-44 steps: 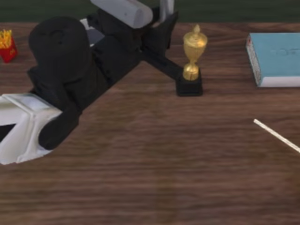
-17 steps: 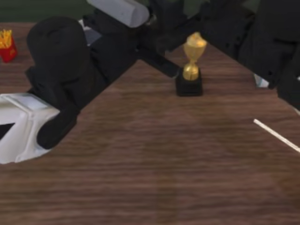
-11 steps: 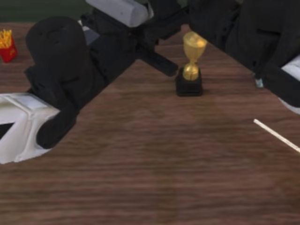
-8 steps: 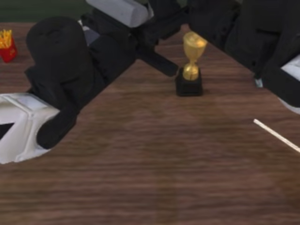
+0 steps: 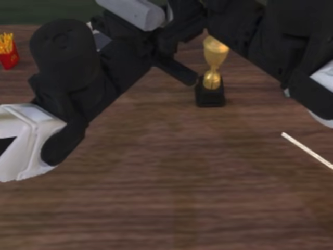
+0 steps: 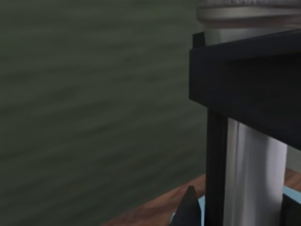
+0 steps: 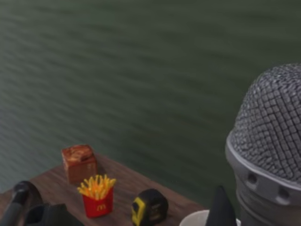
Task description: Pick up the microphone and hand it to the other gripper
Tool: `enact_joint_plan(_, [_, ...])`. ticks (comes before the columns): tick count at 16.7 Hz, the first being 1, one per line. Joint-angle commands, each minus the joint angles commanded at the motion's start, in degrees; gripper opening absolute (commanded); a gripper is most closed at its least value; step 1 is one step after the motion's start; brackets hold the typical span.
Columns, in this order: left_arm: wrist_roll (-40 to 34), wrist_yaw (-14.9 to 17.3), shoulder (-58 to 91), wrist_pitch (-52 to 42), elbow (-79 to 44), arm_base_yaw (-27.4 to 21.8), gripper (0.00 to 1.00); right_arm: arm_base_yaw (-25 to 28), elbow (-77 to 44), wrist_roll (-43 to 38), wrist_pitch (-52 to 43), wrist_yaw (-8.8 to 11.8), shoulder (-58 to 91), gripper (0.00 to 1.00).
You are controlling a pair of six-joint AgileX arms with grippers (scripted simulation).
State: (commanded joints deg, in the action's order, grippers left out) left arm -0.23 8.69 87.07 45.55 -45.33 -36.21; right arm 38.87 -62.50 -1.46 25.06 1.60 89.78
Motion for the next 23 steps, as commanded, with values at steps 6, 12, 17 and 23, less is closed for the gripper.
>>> enact_joint_plan(6, [0.0, 0.0, 0.0, 0.0, 0.0, 0.0, 0.0, 0.0, 0.0, 0.0, 0.0, 0.0, 0.0, 0.0])
enact_joint_plan(12, [0.0, 0.0, 0.0, 0.0, 0.0, 0.0, 0.0, 0.0, 0.0, 0.0, 0.0, 0.0, 0.0, 0.0])
enact_joint_plan(17, [0.0, 0.0, 0.0, 0.0, 0.0, 0.0, 0.38, 0.0, 0.0, 0.0, 0.0, 0.0, 0.0, 0.0])
enact_joint_plan(23, [0.0, 0.0, 0.0, 0.0, 0.0, 0.0, 0.83, 0.0, 0.0, 0.0, 0.0, 0.0, 0.0, 0.0])
